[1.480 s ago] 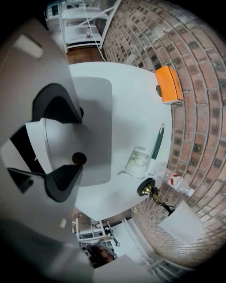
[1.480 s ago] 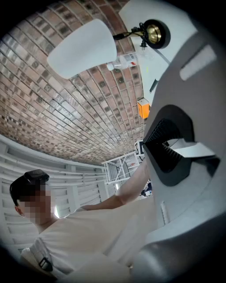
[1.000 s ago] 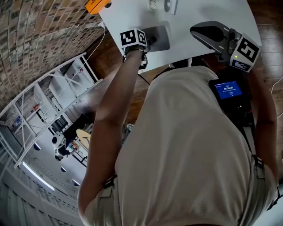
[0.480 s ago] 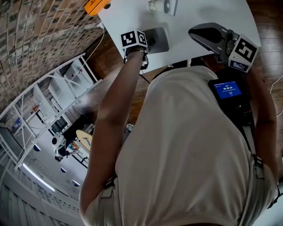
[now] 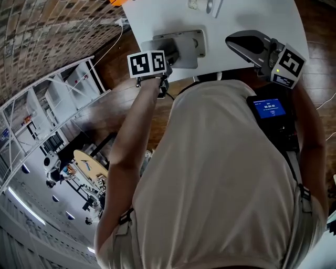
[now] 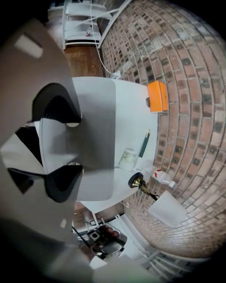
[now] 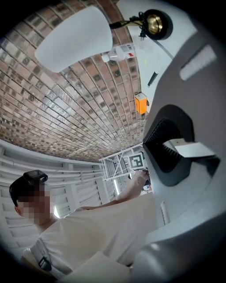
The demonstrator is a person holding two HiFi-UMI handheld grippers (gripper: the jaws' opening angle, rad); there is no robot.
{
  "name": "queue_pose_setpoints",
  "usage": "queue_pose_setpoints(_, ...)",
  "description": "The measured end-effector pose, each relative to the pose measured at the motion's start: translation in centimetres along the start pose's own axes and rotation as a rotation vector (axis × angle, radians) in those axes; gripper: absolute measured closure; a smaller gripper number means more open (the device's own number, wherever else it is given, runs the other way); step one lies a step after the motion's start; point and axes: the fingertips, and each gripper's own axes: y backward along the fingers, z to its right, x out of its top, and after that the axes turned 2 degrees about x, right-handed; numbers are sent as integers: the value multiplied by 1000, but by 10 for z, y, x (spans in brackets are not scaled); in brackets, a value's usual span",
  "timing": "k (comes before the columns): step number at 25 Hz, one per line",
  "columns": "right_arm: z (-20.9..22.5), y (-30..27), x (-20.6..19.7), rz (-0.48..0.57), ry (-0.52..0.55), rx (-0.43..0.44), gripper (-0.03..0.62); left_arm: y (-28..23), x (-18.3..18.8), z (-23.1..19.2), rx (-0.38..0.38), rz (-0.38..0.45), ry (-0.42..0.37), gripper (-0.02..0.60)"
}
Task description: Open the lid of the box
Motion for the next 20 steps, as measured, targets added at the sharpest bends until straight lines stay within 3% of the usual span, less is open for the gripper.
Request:
queue_pose_setpoints(4, -11, -21, -6, -23, -3, 42, 592, 39, -39, -52, 32, 72, 62, 282)
queue_pose_setpoints(7, -18, -37, -8, -42, -3, 52, 592, 34, -81, -88, 36, -1, 58, 282)
queue_pose_setpoints(9, -27, -47, -9, -52, 0, 47, 592, 10, -107, -103, 42, -98, -27, 282)
queue_pose_setpoints(12, -44, -60, -11, -69, 14, 40, 592, -36, -129, -120, 82, -237, -263, 282)
queue_pose_setpoints(14, -52, -63, -12, -77, 23, 28, 592, -60, -132, -128, 95, -292, -373, 282)
queue_pose_setpoints(20, -66, -57, -16, -85, 32, -49, 592, -82, -112, -122, 58, -354, -501, 279)
